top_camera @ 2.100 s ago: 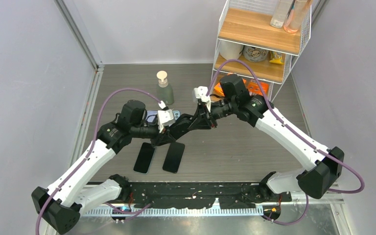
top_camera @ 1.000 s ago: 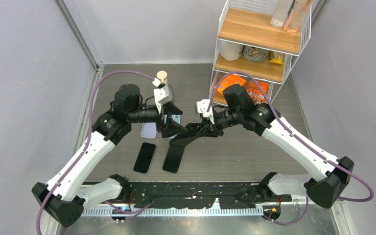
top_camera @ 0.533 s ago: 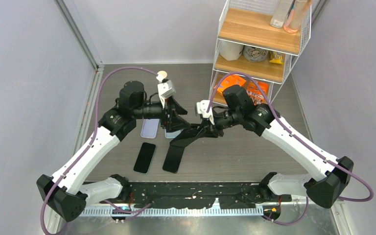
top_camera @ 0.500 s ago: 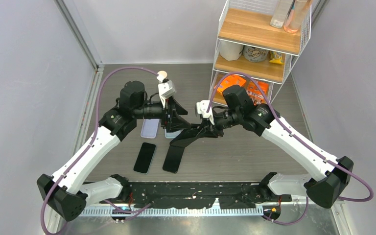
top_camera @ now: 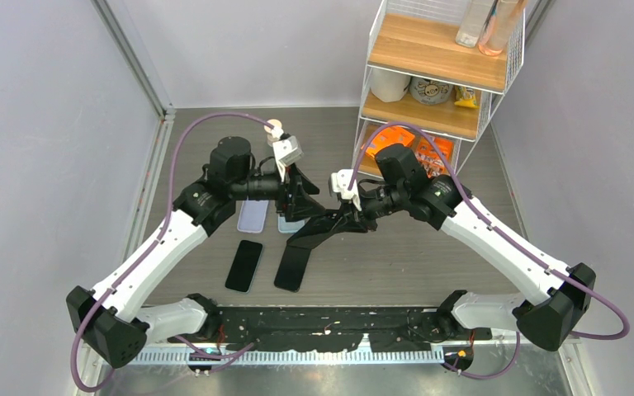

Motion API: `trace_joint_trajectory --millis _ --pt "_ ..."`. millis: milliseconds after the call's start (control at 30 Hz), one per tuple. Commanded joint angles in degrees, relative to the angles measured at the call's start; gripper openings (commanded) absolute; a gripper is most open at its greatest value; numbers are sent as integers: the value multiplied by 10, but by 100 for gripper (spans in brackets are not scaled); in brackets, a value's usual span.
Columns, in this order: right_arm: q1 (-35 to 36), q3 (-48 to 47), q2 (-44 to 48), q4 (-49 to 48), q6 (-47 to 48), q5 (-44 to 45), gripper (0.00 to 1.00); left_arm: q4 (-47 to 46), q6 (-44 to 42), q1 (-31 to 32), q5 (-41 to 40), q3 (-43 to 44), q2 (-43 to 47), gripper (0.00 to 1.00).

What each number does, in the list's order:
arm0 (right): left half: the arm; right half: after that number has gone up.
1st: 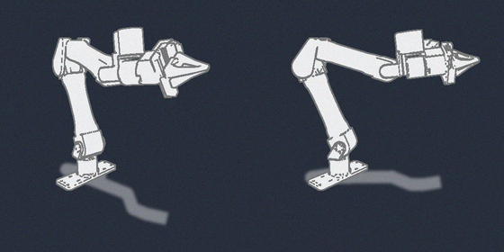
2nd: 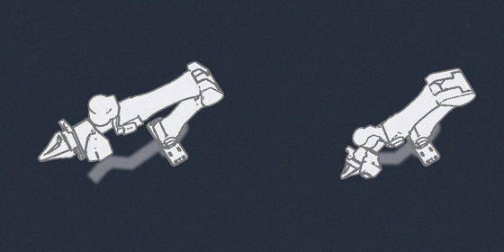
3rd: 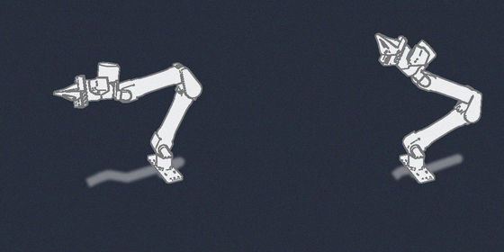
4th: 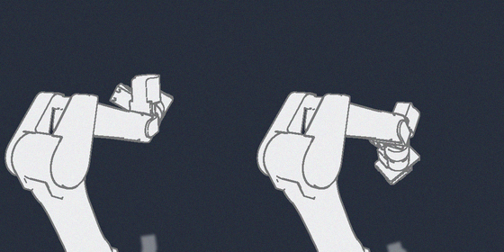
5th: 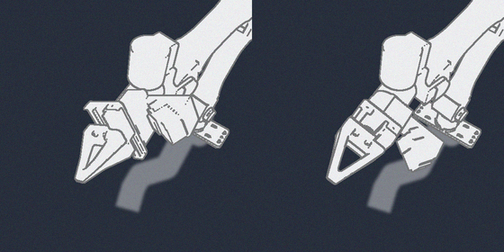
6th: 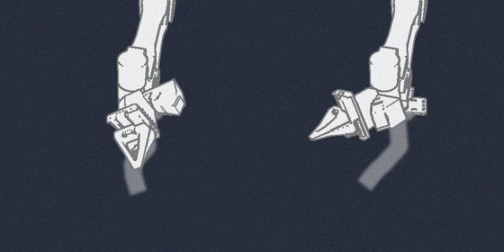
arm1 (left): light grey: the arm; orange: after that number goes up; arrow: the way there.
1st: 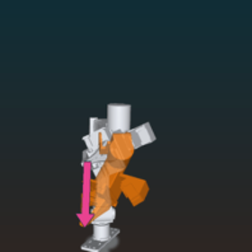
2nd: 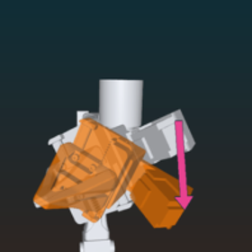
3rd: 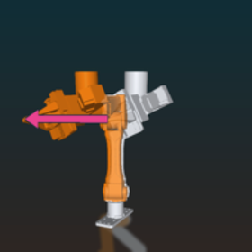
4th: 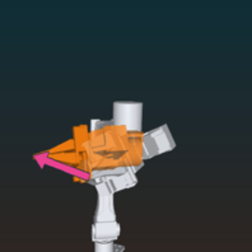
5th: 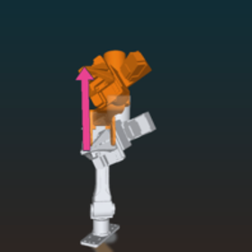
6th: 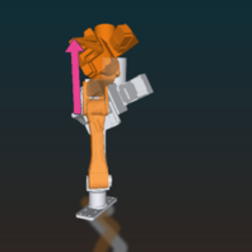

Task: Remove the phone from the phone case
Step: Remove the phone case from the phone.

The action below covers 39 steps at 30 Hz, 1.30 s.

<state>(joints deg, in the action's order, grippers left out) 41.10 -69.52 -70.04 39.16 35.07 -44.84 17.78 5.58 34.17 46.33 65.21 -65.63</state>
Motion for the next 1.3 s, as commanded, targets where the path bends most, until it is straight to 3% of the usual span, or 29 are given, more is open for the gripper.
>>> trace_joint_trajectory --millis 0,267,567,900,1267 --pt "2 -13 20 -34 3 -16 5 -27 0 6 -5 -4 0 62" --pt "2 -17 18 -36 -1 -11 5 -14 -15 17 -24 2 -6 63" --pt "2 -18 22 -40 -7 -9 5 19 -42 30 -107 7 -26 61" --pt "2 -5 44 -51 -4 0 5 31 -52 30 -100 0 -44 58" --pt "2 4 53 -64 -9 32 5 29 -52 41 -29 -22 -62 58"
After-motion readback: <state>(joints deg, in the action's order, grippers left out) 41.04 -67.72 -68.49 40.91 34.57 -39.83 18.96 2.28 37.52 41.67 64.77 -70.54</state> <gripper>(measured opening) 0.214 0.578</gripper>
